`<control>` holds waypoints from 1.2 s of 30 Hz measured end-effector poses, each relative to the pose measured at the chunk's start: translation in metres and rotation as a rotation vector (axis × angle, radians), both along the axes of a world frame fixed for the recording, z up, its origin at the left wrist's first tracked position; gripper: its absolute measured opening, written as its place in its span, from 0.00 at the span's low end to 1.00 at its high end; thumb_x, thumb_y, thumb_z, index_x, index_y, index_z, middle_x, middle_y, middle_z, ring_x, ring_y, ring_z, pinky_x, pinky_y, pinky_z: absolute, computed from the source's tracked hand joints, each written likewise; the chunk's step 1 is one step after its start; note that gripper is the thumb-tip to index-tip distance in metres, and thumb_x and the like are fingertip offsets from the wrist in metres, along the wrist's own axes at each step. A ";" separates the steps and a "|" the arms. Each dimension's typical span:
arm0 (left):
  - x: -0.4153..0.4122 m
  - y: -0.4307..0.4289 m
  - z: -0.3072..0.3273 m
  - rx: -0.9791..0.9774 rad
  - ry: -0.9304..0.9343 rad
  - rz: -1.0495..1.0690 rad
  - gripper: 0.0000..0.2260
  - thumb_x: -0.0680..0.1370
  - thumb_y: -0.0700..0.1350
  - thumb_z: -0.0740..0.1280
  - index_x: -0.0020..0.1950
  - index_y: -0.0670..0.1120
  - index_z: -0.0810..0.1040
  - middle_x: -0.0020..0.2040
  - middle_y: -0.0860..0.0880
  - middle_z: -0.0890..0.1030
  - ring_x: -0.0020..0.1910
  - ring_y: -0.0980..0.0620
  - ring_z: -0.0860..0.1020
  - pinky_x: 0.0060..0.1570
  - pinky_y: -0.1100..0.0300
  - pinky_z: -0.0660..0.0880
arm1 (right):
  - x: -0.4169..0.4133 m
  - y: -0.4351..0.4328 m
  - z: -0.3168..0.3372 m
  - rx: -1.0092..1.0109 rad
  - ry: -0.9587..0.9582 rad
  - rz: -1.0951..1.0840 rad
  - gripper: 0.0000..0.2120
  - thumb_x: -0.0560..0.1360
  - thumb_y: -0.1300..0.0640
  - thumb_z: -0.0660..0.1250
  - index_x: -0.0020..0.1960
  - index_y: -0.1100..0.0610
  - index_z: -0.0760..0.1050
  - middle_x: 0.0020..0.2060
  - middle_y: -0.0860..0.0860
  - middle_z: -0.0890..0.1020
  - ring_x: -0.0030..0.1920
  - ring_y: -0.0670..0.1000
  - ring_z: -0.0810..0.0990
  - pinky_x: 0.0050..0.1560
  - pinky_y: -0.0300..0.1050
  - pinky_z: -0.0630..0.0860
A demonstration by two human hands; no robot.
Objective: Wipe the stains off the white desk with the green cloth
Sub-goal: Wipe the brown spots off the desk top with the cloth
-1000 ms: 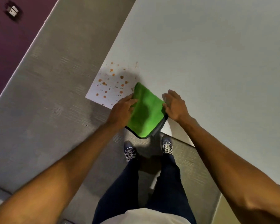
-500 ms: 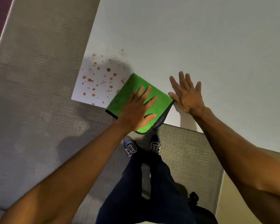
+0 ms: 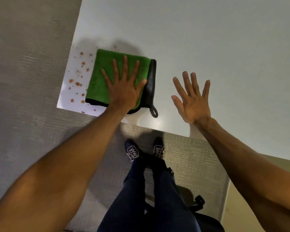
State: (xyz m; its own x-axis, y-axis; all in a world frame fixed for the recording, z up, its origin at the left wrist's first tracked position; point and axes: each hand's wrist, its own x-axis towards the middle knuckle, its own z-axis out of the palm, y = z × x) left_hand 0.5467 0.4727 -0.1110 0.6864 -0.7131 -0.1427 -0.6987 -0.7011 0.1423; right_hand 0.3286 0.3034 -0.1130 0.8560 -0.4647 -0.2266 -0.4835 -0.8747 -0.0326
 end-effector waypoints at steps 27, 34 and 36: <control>0.014 -0.009 -0.012 -0.019 -0.106 -0.112 0.30 0.82 0.67 0.41 0.81 0.56 0.47 0.82 0.45 0.50 0.81 0.40 0.49 0.74 0.30 0.48 | -0.004 -0.002 -0.017 -0.070 -0.116 0.002 0.31 0.87 0.38 0.43 0.86 0.46 0.42 0.86 0.53 0.46 0.86 0.59 0.47 0.79 0.75 0.48; 0.043 -0.009 -0.010 -0.021 -0.084 0.245 0.27 0.83 0.63 0.41 0.81 0.55 0.48 0.82 0.45 0.50 0.81 0.40 0.48 0.75 0.32 0.46 | -0.005 -0.001 -0.016 -0.056 -0.142 0.002 0.30 0.87 0.38 0.42 0.86 0.46 0.43 0.86 0.53 0.46 0.86 0.58 0.46 0.79 0.75 0.48; 0.044 -0.005 -0.011 -0.020 -0.091 0.292 0.27 0.83 0.61 0.41 0.81 0.54 0.48 0.82 0.45 0.50 0.81 0.40 0.48 0.75 0.33 0.47 | -0.006 -0.001 -0.016 -0.056 -0.147 0.003 0.30 0.87 0.37 0.41 0.86 0.46 0.43 0.86 0.53 0.47 0.86 0.58 0.46 0.80 0.75 0.48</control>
